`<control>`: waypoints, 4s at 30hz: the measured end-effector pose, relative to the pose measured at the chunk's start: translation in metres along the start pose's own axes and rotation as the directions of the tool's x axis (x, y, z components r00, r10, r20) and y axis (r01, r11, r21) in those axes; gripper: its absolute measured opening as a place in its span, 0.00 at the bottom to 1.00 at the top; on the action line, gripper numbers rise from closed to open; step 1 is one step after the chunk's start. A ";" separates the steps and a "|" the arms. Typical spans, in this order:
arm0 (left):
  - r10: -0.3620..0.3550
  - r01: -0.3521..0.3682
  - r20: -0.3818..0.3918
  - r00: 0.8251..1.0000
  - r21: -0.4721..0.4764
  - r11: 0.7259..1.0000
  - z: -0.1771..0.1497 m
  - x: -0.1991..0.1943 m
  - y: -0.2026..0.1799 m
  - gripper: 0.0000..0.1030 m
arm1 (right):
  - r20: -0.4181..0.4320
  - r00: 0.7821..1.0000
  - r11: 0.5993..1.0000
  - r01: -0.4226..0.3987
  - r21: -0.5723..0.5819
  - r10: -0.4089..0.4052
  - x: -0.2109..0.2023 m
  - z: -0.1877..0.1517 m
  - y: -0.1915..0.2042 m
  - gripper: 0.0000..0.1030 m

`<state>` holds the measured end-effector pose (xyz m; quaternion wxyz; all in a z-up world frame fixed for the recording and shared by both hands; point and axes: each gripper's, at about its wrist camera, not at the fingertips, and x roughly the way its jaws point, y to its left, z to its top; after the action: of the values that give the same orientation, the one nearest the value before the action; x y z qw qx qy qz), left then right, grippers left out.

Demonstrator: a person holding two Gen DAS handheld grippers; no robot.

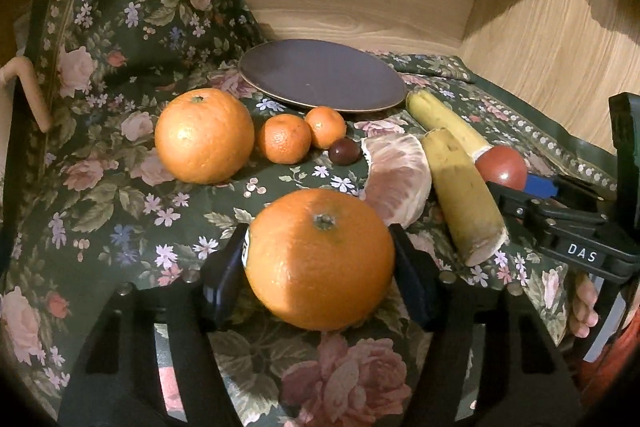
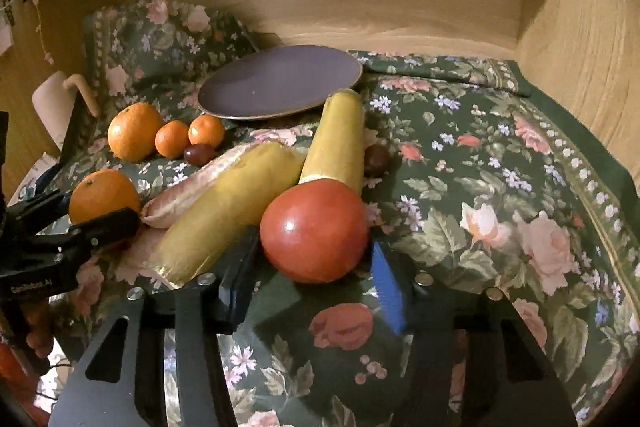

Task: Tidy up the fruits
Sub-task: 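Grasp the large orange with the left tool while the right tool grasps the tomato, then carry the orange and tomato onto the dark plate and open both tools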

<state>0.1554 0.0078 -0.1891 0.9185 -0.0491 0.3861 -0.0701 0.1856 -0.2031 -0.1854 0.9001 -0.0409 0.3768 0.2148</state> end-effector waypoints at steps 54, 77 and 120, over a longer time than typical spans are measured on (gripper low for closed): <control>0.104 -0.112 0.188 0.977 0.033 0.993 0.176 0.007 0.019 0.64 | 0.208 0.978 0.993 0.047 -0.106 -0.024 0.010 0.160 0.009 0.46; 0.089 -0.076 -0.135 0.987 0.101 0.992 0.222 0.130 0.043 0.64 | -0.030 0.997 0.978 0.066 -0.198 -0.073 0.118 0.179 0.009 0.46; 0.109 -0.125 0.140 0.984 0.109 0.986 0.136 -0.002 0.042 0.91 | 0.070 0.991 0.986 0.118 -0.119 -0.110 0.006 0.129 0.018 0.76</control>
<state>0.2546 0.0547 -0.0990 0.9461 0.0230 0.3210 -0.0351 0.2671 -0.1548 -0.0958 0.9182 -0.1107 0.3312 0.1868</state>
